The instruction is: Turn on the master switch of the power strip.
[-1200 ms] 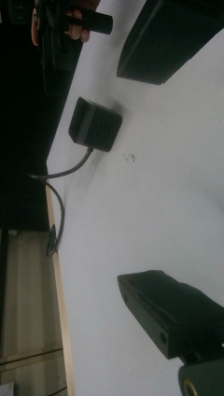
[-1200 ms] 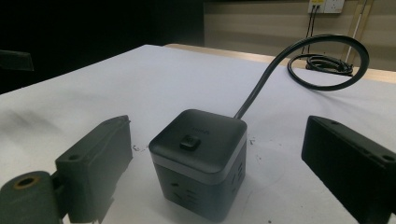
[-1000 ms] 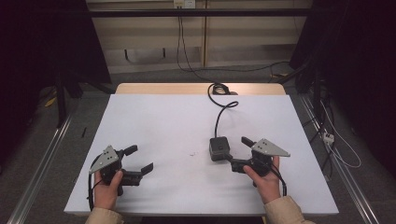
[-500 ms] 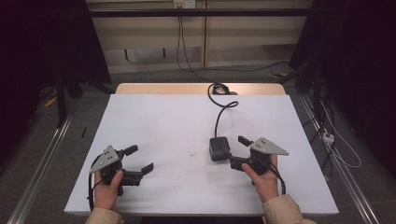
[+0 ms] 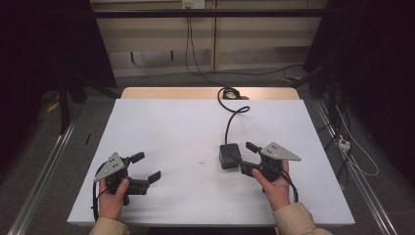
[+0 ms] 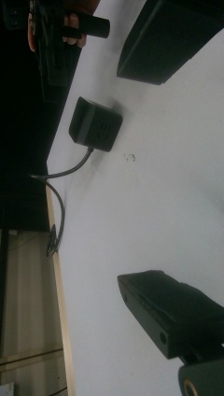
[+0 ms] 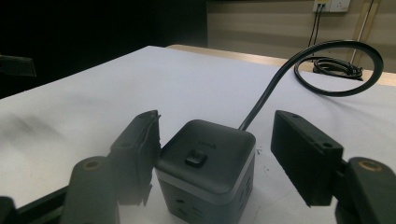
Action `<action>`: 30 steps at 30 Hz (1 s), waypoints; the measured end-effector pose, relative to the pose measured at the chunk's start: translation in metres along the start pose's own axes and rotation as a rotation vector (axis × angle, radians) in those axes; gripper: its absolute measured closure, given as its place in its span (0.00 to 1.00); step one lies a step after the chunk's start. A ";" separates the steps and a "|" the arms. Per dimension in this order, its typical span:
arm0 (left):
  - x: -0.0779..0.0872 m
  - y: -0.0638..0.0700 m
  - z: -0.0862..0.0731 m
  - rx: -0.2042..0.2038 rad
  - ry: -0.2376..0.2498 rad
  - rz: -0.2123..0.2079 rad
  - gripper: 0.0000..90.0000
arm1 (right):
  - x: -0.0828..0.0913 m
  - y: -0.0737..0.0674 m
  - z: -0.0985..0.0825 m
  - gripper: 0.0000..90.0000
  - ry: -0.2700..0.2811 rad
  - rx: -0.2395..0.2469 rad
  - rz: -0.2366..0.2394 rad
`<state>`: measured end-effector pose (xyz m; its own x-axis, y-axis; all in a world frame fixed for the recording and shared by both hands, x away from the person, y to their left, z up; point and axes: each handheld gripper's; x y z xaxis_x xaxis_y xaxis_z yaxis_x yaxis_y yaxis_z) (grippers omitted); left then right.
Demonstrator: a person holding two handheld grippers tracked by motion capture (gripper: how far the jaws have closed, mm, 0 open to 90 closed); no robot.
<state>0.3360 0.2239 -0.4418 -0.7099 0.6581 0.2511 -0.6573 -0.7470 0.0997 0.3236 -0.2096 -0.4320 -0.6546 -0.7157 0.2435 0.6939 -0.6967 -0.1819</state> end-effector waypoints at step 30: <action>-0.001 0.000 0.000 0.001 0.000 -0.002 0.03 | -0.002 0.001 0.003 0.67 -0.023 0.009 0.016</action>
<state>0.3363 0.2233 -0.4420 -0.7087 0.6595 0.2507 -0.6584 -0.7459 0.1008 0.3266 -0.2084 -0.4301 -0.6361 -0.7256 0.2623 0.7074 -0.6842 -0.1774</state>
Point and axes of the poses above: each handheld gripper's, and its own axes: x roughly backward along the jaws, z roughly out of its top, y roughly to its right, and after that the axes turned 12 degrees about z, right-handed
